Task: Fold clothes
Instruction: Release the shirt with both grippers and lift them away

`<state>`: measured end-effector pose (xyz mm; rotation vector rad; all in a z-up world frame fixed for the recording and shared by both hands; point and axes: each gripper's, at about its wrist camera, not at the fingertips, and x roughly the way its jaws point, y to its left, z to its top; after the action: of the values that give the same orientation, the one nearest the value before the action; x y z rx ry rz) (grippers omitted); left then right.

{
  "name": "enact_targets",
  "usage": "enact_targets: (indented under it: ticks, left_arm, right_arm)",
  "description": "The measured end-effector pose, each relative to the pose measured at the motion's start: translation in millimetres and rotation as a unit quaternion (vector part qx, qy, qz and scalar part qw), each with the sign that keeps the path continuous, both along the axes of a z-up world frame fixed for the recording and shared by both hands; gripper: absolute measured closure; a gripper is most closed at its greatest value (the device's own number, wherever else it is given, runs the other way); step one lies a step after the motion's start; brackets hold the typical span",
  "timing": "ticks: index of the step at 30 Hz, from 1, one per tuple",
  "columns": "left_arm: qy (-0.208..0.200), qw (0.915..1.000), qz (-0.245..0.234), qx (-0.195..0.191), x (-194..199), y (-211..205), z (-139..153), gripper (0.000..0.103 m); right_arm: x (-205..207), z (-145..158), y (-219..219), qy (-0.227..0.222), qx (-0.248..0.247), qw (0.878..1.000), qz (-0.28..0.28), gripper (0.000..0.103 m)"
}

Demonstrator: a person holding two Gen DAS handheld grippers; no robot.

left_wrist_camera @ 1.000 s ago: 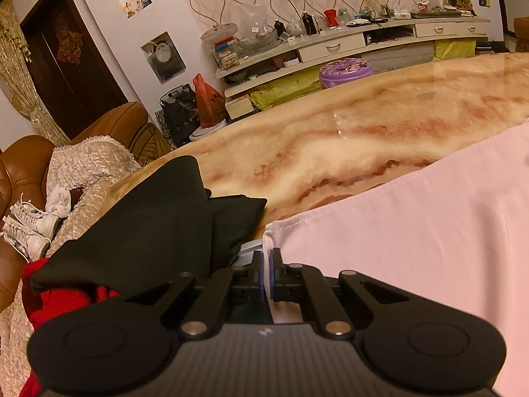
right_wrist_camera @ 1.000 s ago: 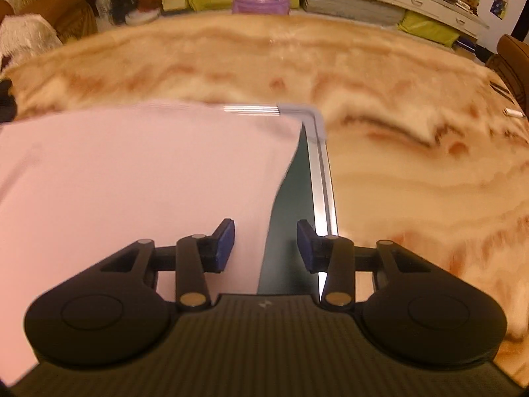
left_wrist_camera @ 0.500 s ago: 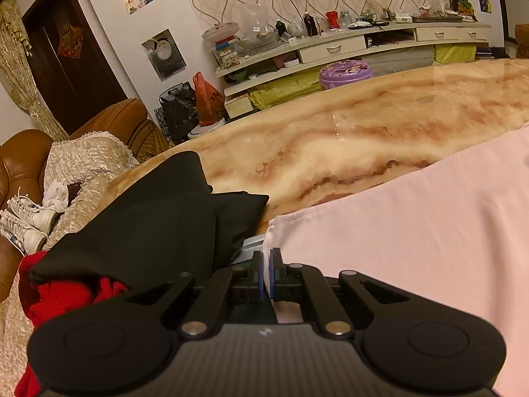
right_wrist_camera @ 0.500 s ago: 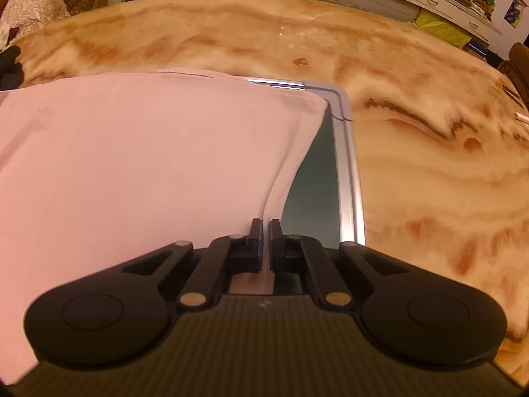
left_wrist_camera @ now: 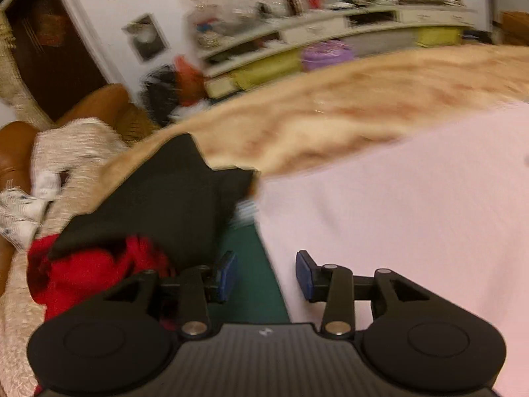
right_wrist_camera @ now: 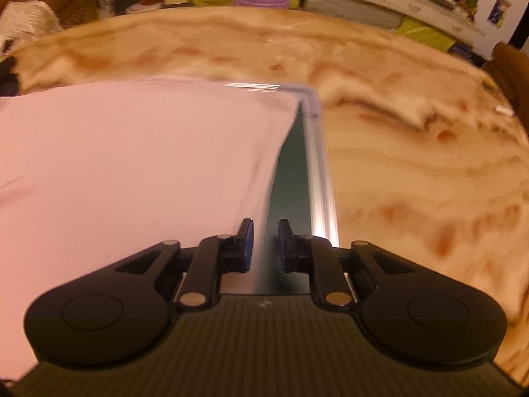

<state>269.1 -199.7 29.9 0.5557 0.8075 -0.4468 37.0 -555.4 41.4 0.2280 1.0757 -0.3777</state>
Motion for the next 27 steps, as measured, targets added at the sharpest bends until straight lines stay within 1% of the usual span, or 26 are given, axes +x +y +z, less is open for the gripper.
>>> enact_targets:
  ticks: [1, 2, 4, 7, 9, 13, 15, 16, 21, 23, 25, 27]
  left_arm:
    - [0.008, 0.9999, -0.014, 0.0, -16.6, 4.9, 2.9, 0.052]
    - [0.014, 0.9995, -0.027, 0.0, -32.6, 9.5, 5.3, 0.051]
    - [0.014, 0.9985, -0.052, 0.01, -62.1, 14.5, 4.6, 0.051]
    - [0.009, 0.9975, -0.063, 0.031, -87.4, 17.3, -2.2, 0.051]
    - [0.014, 0.9976, -0.057, 0.035, -90.9, 19.7, -6.8, 0.051]
    - [0.031, 0.9981, -0.052, 0.016, -86.5, 27.7, -8.6, 0.052]
    - [0.039, 0.9981, -0.047, 0.006, -82.3, 30.8, -8.2, 0.052]
    - [0.043, 0.998, -0.045, 0.002, -80.4, 32.5, -8.0, 0.052]
    - [0.051, 0.9978, -0.038, -0.017, -76.1, 42.2, -6.9, 0.048]
    - [0.041, 0.9988, -0.024, -0.013, -74.3, 45.3, -6.3, 0.049]
    - [0.032, 0.9992, -0.021, -0.011, -74.5, 47.1, -7.1, 0.05]
    - [0.025, 0.9993, -0.025, -0.005, -76.1, 46.1, -7.7, 0.05]
  right_arm:
    - [-8.0, 1.0, 4.6, -0.001, 0.016, 1.0, 0.007, 0.065]
    - [-15.6, 1.2, 8.9, 0.001, 0.024, 1.0, 0.012, 0.059]
    - [-30.3, 1.0, 17.6, 0.006, 0.034, 0.999, 0.018, 0.058]
    - [-45.4, -2.7, 30.1, 0.024, 0.036, 0.999, 0.021, 0.058]
    - [-51.0, -7.3, 37.7, 0.039, 0.025, 0.999, 0.025, 0.058]
    - [-61.0, -9.9, 45.9, 0.043, 0.009, 0.999, 0.031, 0.059]
    - [-65.6, -9.3, 48.7, 0.041, 0.011, 0.998, 0.036, 0.079]
    - [-67.6, -8.5, 49.0, 0.043, 0.015, 0.998, 0.037, 0.098]
    - [-74.0, -6.5, 41.9, 0.046, 0.014, 0.999, 0.018, 0.099]
    - [-76.2, -6.2, 37.7, 0.044, 0.015, 0.999, 0.008, 0.099]
    - [-74.9, -6.5, 37.3, 0.045, 0.01, 0.999, 0.005, 0.098]
    - [-73.1, -6.6, 38.9, 0.051, -0.003, 0.999, -0.002, 0.094]
